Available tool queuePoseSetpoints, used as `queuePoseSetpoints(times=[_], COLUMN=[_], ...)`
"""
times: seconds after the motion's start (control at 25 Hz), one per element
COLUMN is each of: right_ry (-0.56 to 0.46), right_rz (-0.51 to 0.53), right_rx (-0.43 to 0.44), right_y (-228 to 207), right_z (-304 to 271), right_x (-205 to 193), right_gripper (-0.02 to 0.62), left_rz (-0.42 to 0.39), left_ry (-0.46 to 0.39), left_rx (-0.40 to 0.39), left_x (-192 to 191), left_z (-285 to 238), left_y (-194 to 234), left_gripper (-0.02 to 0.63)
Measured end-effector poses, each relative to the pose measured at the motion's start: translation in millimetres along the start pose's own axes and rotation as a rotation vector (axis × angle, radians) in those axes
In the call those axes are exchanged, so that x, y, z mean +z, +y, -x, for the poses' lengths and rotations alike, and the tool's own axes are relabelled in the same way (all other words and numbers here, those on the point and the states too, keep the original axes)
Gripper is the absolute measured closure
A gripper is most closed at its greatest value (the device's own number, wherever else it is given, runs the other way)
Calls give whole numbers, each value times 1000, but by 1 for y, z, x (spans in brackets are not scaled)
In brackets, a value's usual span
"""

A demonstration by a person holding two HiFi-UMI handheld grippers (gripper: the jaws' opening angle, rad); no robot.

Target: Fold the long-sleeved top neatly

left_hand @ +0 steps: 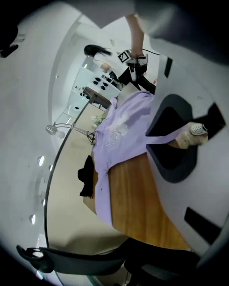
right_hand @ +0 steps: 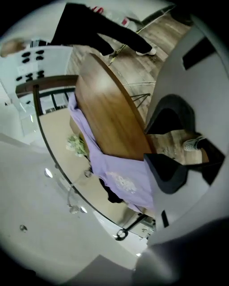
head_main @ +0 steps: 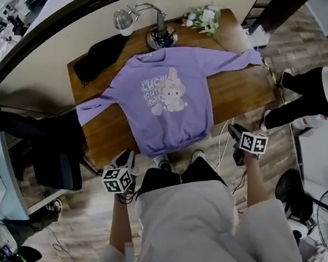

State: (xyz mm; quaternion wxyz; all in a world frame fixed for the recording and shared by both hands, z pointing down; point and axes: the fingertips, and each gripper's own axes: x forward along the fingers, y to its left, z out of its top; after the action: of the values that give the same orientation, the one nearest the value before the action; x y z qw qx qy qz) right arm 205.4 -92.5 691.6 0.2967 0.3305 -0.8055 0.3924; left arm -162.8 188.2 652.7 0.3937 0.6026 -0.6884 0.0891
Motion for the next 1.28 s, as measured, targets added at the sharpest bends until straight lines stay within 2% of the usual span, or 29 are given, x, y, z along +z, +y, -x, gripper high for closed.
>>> queuePoseSetpoints(times=[0.16, 0.28, 0.4, 0.52, 0.68, 0.84, 1.04, 1.16, 1.28], right_ry=[-208, -341, -418, -425, -408, -415, -412, -403, -384], right_rz=[-164, -313, -405, -453, -502, -580, -675, -751, -782], right_rx=[-66, -70, -56, -48, -38, 1, 91, 149, 158], right_y=[-27, -46, -66, -83, -109, -140, -162, -166, -170], right_z=[18, 25, 18, 1, -15, -29, -54, -70, -84], right_x=[65, 109, 145, 170, 206, 244, 279, 289, 293], right_gripper=[456, 451, 434, 430, 426, 415, 363, 323, 311], left_rz=[-59, -78, -93, -106, -73, -78, -102, -106, -79], left_ry=[-84, -134, -169, -186, -189, -170, -169, -163, -154], left_rx=[-97, -165, -209, -213, -193, -133, -92, -66, -29], left_x=[75, 122, 157, 176, 198, 208, 221, 221, 215], left_z=[-24, -50, -75, -106, -149, -180, -210, -218, -219], left_y=[-18, -49, -81, -107, -142, -171, -206, -212, -208], left_gripper=[550, 550, 551, 551, 551, 551, 551, 551, 551])
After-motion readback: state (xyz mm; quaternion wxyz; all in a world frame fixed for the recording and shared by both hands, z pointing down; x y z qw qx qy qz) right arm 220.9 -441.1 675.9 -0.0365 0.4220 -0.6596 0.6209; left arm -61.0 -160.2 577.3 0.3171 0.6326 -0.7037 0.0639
